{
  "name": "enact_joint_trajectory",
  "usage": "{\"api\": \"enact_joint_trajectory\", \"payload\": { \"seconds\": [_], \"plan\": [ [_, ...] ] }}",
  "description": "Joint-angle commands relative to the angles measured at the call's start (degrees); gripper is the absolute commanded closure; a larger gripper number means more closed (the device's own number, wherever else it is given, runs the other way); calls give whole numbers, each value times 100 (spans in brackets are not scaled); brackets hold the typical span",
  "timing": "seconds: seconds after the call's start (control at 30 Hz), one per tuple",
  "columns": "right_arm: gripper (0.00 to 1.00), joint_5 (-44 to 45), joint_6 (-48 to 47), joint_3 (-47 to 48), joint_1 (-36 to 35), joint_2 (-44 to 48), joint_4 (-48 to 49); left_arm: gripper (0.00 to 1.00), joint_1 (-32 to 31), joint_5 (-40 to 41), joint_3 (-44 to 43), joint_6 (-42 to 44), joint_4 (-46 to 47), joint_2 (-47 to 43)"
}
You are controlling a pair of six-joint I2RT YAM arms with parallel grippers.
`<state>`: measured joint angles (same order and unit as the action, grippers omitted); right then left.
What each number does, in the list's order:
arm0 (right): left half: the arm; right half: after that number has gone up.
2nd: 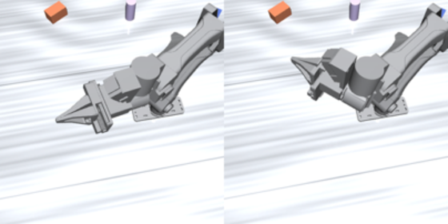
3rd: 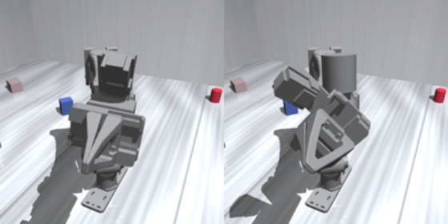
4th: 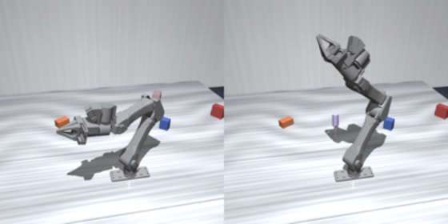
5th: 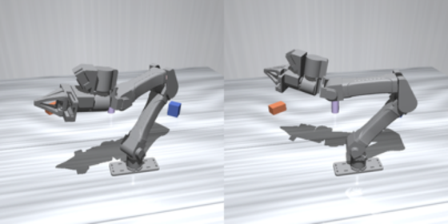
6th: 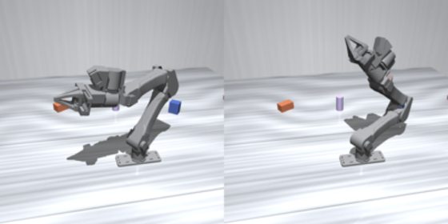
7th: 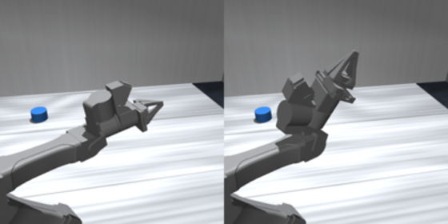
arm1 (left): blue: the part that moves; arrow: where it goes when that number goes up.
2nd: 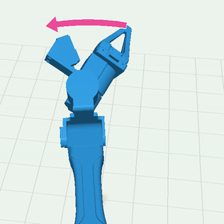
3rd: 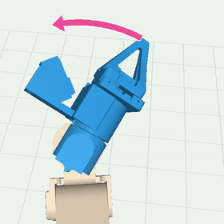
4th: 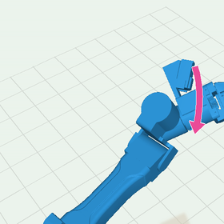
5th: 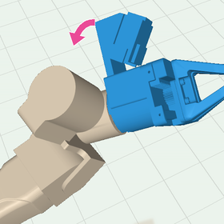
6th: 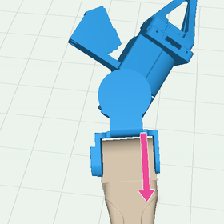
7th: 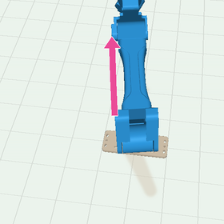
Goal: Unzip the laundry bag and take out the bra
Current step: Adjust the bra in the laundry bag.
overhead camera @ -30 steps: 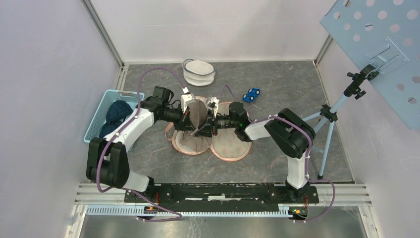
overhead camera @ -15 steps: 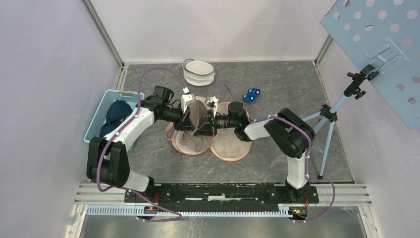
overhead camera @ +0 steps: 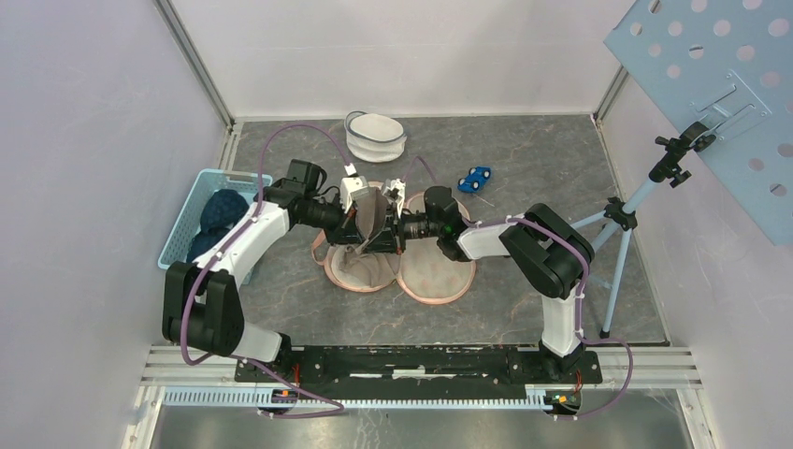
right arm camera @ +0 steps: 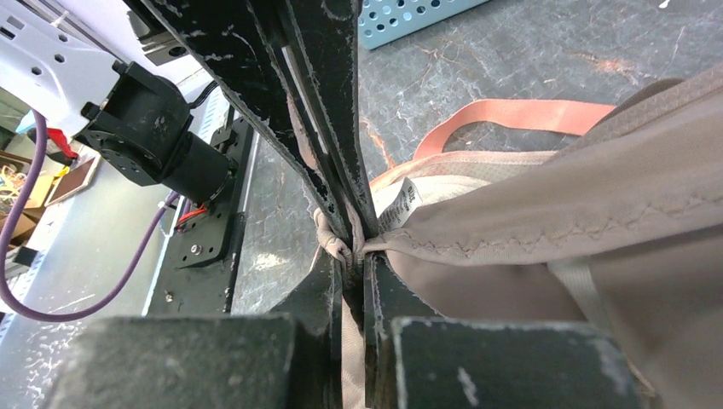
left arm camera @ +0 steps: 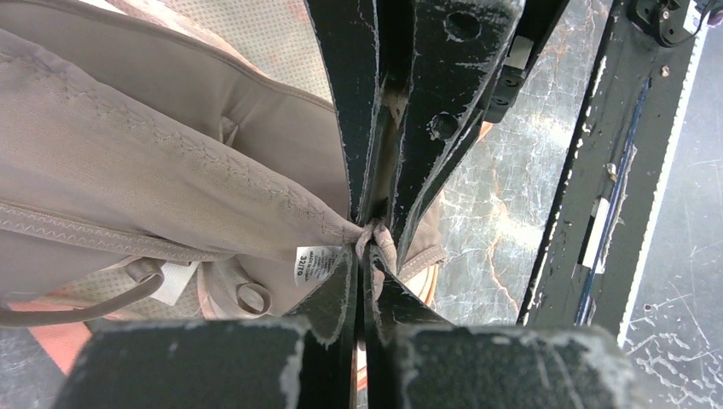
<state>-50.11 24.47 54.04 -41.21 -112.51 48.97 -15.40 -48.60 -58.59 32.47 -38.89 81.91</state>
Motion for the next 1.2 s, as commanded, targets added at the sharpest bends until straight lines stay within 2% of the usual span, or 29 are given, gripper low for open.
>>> {"api": "enact_joint_trajectory", "payload": {
  "seconds": [0.0,0.1,0.2,0.27,0.3,0.37,0.47,0.5,0.67,0.9,1.0,1.1,1.17],
  "plan": [
    [94,938,-548,241,135,-161,-850,98,-95,-1047,-459,172,-698,-373],
    [89,927,-521,215,169,-157,-859,98,-52,-1141,-529,176,-809,-410],
    [90,859,-441,170,193,-148,-778,98,-13,-1171,-565,90,-813,-447],
    [82,797,-360,136,209,-138,-665,98,25,-1185,-584,16,-768,-456],
    [82,781,-318,112,215,-127,-622,98,43,-1167,-571,-45,-696,-464],
    [99,689,-270,93,228,-122,-544,98,88,-1160,-566,-110,-649,-467],
    [97,626,-225,94,245,-122,-555,98,145,-1046,-542,-207,-524,-460],
    [100,588,-220,83,248,-109,-514,98,173,-1035,-519,-260,-454,-487],
    [100,578,-212,14,282,-47,-409,98,221,-1119,-554,-325,-442,-491],
    [100,256,-235,-157,280,178,-99,98,309,-774,-531,-450,-257,-535],
    [100,-56,-114,-306,280,343,155,98,318,-634,-637,-151,-542,-543],
    [94,-411,9,-387,277,540,351,98,301,-559,-833,658,-1289,-490],
    [95,-450,-27,-437,264,724,357,98,301,-326,-761,811,-1290,-538]
  ]
}}
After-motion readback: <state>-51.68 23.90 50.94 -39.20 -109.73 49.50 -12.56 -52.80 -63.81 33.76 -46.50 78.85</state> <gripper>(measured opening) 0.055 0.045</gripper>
